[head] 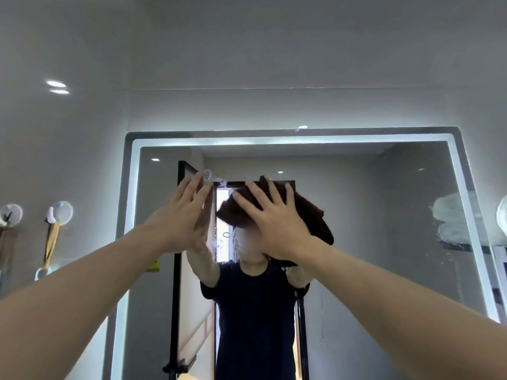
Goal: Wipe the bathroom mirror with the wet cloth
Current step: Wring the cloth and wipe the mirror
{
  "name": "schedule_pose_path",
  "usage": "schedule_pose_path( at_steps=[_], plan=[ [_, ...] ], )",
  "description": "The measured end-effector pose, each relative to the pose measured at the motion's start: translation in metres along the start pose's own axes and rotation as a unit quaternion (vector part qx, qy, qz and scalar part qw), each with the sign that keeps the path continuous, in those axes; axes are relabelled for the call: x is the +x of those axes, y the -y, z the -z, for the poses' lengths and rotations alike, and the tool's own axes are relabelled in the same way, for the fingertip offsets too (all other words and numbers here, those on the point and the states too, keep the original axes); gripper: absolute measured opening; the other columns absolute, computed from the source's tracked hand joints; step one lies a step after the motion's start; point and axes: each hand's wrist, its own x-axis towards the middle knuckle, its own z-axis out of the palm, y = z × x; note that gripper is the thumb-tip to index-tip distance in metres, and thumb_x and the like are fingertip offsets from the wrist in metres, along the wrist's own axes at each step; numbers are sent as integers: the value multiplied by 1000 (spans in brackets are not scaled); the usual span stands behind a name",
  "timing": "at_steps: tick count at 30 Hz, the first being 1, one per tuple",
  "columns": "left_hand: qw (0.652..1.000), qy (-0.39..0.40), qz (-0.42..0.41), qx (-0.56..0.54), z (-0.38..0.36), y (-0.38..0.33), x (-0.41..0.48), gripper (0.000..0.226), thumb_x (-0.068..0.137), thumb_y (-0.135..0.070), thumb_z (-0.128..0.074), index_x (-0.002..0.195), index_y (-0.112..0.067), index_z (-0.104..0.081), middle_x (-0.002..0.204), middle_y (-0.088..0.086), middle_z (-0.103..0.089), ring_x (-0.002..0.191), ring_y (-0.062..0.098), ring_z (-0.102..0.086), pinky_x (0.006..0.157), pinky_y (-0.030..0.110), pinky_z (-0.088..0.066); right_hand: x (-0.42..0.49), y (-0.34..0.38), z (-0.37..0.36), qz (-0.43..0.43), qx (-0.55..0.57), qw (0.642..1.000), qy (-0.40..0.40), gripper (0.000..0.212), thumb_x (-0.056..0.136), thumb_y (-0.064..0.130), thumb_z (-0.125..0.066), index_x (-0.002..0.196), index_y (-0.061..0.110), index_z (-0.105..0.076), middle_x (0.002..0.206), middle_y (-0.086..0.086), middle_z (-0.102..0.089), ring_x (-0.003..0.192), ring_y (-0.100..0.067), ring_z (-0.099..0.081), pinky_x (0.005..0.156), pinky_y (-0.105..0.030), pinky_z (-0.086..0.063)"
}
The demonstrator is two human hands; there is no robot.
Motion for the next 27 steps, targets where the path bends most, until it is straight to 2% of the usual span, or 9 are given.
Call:
schedule_pose_path(
  at_steps=[3,5,10,14,17,20,23,25,27],
  plan=[
    [998,19,41,34,-7,9,-14,154,61,-64,-87,151,-38,35,162,6,38,152,42,27,124,64,-9,-24,-20,0,96,-36,994,45,79,94,59,-47,161,36,-12,171,-5,-13,157,-43,-3,120,-72,-6],
    [997,28,61,34,-9,12,-20,155,60,-67,-86,143,-46,43,159,7,44,149,48,30,120,72,-9,-25,-35,5,113,-54,990,62,80,93,62,-44,162,37,-12,171,-4,-12,157,-41,-5,121,-71,-9],
    [998,29,58,4,-13,19,-19,151,61,-68,-85,144,-50,40,158,5,46,146,47,35,118,74,-8,17,-59,22,-34,1,999,9,77,95,55,-50,160,39,-14,170,0,-13,157,-37,-7,121,-70,-11],
    [998,28,51,-1,-16,22,-19,151,61,-67,-86,146,-51,37,159,1,45,148,44,32,119,74,-11,85,-52,38,-169,64,983,-42,72,97,51,-47,160,35,-17,171,-1,-9,156,-41,-3,119,-72,-8],
    [998,22,51,-4,-16,23,-19,150,62,-65,-87,146,-51,37,159,-2,45,149,42,32,120,72,-9,122,-29,36,-198,63,976,-63,71,98,52,-44,160,33,-17,170,-3,-8,156,-43,0,118,-73,-7],
    [999,15,52,-7,-18,27,-20,152,63,-67,-85,149,-42,38,160,-6,44,150,37,32,123,66,-5,133,-7,31,-186,53,979,-61,70,98,52,-41,161,33,-15,171,-3,-6,156,-43,0,118,-73,-5],
    [999,17,45,0,-17,34,-24,158,61,-75,-80,144,-29,46,159,-9,44,150,31,34,125,60,-2,123,11,25,-131,32,990,-43,71,98,53,-41,161,34,-14,171,-4,-7,156,-42,-1,119,-73,-7],
    [999,16,23,24,-15,44,-30,156,64,-77,-77,143,-21,44,160,-3,43,146,27,41,127,53,4,107,22,20,-78,22,996,-26,74,96,54,-43,161,34,-14,171,-5,-9,155,-43,-4,117,-75,-10],
    [997,17,1,73,-11,55,-41,150,71,-77,-71,143,-12,42,158,7,43,132,23,53,122,43,19,86,35,14,-30,14,999,-8,77,94,55,-46,161,35,-14,170,-5,-12,155,-44,-6,117,-76,-10]
  ],
)
